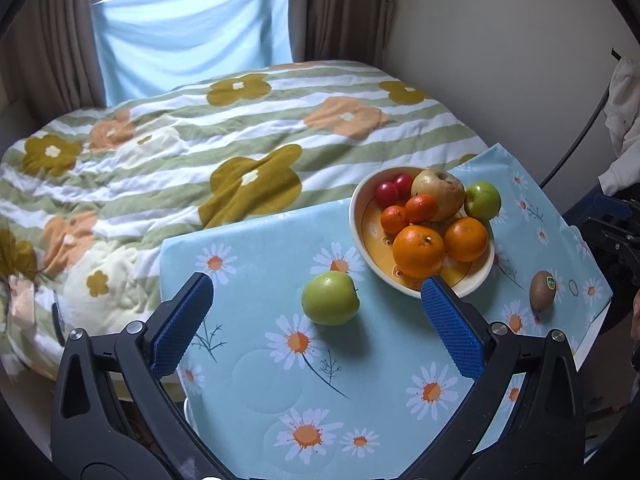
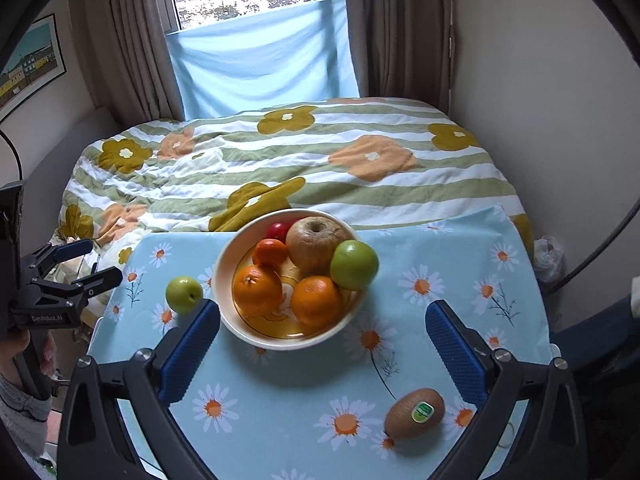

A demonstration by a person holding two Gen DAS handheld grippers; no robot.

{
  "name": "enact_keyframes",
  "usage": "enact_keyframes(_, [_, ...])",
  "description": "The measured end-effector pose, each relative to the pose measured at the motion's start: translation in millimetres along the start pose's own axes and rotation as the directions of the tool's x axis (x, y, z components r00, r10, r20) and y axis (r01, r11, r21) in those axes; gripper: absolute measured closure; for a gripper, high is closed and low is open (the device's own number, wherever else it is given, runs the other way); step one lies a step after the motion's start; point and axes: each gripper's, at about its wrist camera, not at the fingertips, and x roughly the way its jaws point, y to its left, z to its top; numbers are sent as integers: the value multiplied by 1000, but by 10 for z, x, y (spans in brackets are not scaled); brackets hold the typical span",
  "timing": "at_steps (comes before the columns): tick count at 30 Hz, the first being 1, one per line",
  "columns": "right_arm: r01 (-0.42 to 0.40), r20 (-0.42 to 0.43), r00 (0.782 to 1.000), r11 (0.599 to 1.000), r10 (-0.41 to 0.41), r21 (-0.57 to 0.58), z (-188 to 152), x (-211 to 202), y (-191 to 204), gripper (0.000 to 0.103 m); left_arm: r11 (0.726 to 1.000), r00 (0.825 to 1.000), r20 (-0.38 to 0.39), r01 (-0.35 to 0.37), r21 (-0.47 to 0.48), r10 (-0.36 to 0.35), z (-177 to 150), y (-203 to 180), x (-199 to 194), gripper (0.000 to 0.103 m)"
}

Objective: Organize fruits
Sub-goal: 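Close the left gripper on the last green apple while the right grasps the brown kiwi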

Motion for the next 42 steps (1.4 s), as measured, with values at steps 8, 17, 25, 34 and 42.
enact_keyframes(8, [130,-48,991,988,-126,88,-461,-31,-271,0,998,999,-29,29,53,-27,-144,-78,291,0])
enact_keyframes(17, [151,-91,986,980,-140,132,-943,212,-447,0,999,995,-97,17,36,-13,-338,-93,786,0])
enact_keyframes(25, [132,-108,987,985,-121,108,-1145,421,-617,0,999,989,-143,21,-34,-26,-403,-68,1103,11])
enact_keyframes(34, [108,-140,986,989,-94,97,-1238,653,-736,0,996,986,-167,5,-86,-19,-476,-44,1237,30])
enact_keyframes(42, [90,-168,983,991,-72,100,-1253,730,-776,1,995,990,-142,-5,-98,-9,-446,-91,1218,42])
